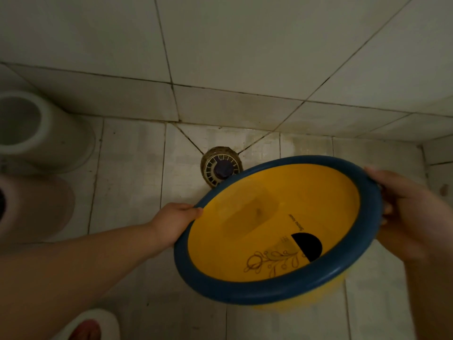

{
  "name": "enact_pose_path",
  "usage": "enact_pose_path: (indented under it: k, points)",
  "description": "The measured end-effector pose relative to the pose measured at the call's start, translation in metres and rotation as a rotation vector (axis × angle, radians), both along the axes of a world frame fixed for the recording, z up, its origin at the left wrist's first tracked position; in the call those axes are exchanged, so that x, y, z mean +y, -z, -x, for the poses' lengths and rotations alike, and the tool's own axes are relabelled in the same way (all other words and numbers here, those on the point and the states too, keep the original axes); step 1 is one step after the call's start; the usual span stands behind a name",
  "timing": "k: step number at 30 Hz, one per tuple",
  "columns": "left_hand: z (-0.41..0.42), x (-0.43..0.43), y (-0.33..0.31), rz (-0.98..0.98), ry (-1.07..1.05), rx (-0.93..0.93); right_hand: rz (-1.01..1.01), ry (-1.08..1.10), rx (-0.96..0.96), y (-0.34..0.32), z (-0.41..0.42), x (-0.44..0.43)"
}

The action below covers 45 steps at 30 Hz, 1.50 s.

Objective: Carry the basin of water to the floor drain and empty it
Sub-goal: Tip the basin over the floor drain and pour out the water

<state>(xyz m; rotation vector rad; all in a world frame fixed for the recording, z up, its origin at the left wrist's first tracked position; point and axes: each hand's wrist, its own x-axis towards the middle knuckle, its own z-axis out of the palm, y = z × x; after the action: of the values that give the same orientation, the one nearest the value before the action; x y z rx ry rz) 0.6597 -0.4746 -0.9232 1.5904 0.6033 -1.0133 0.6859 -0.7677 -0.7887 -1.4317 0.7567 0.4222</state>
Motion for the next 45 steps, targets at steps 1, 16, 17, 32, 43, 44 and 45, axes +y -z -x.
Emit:
enact_pose_path:
  k: [1,16,17,32,43,44,45]
  points:
    - [0.000,0.000,0.000,0.002,0.002,0.000,0.002,0.000,-0.001,0.000,0.000,0.000]
    - [-0.004,-0.002,0.001,0.004,-0.033,0.068,-0.011,0.029,0.011,-0.002,-0.003,0.001]
    - [-0.004,-0.002,0.001,0.003,-0.040,0.076,-0.021,0.039,0.010,-0.001,-0.003,0.000]
    - [-0.009,-0.002,0.008,0.037,-0.098,0.136,-0.061,0.004,-0.024,-0.001,-0.005,0.005]
    - [-0.011,0.001,0.010,0.040,-0.117,0.188,-0.059,0.070,-0.014,-0.001,-0.007,0.011]
    - [-0.011,0.001,0.010,0.047,-0.122,0.189,-0.061,0.077,-0.014,-0.001,-0.007,0.011]
    - [-0.011,0.001,0.010,0.054,-0.130,0.194,-0.062,0.082,-0.015,-0.001,-0.007,0.012]
